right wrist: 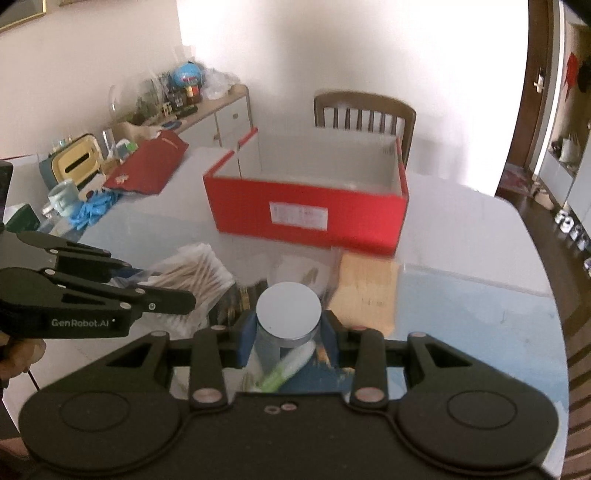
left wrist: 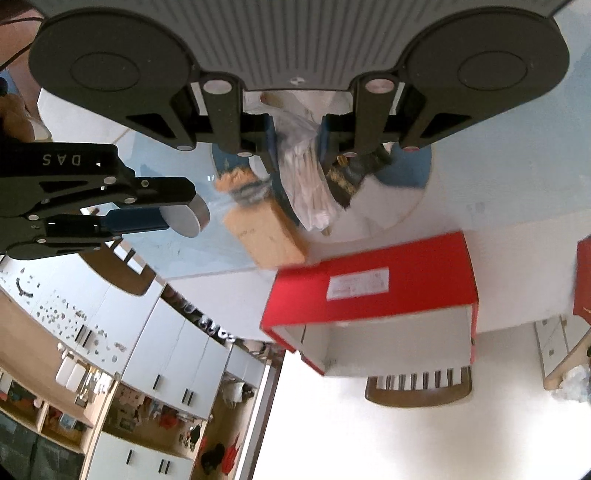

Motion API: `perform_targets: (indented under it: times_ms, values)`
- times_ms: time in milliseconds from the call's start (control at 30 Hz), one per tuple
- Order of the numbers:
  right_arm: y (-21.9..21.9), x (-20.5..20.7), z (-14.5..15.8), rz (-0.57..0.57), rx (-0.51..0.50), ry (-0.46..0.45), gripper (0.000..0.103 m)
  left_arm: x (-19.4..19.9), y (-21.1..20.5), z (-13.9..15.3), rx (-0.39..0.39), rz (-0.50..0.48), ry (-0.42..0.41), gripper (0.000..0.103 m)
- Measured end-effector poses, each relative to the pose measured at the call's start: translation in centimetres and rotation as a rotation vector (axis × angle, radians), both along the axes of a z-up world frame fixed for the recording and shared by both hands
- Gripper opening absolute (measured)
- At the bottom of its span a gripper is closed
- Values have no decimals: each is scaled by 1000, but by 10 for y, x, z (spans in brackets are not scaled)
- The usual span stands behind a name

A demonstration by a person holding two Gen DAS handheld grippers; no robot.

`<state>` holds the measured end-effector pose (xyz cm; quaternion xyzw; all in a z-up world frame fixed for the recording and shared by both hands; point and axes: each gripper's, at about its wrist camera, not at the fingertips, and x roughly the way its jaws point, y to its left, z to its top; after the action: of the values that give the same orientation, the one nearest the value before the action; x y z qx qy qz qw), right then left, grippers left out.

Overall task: Organize objects
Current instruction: 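Lift both held items and carry them over the red box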

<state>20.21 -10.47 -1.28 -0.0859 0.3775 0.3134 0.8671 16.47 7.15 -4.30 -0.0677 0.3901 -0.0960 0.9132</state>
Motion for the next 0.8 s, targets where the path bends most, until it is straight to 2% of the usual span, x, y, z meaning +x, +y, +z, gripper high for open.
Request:
perform_targets:
  times_ms: [433,800]
  values:
    - [37,51,35,15,-5,-77,37,51,37,45,66,-21,-88,21]
    - [67,101,46,-17,-44,-143,37,114,62,68,132,-52,-106,21]
